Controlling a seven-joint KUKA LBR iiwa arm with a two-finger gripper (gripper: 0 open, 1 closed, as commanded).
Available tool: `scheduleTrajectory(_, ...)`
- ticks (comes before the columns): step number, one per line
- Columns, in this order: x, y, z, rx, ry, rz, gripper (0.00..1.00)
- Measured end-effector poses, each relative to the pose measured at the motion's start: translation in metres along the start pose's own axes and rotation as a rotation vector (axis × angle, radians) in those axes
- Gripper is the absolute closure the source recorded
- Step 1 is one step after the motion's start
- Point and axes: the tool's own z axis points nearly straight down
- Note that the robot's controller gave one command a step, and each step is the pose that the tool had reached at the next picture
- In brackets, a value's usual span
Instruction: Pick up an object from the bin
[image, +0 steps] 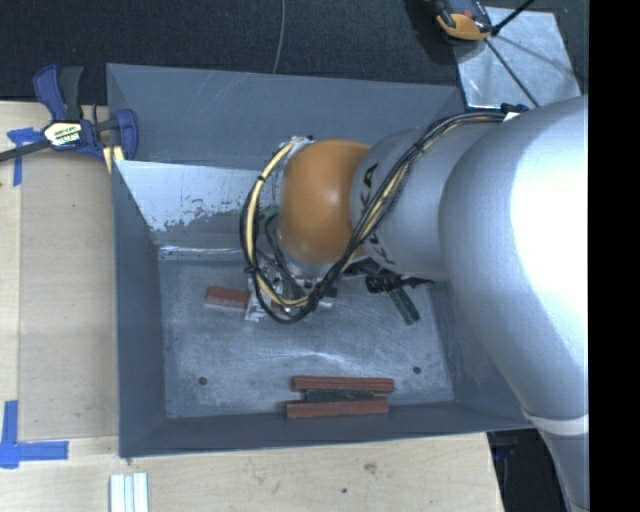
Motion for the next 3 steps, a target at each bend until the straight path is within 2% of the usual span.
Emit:
scheduleTrajectory(2,0.0001,-0.0002,-0.0015,0.003,0.007,0.000,1.00)
scheduleTrajectory(3,0.0027,-0.0016,-0.0058,0.010,0.021,0.000,1.00)
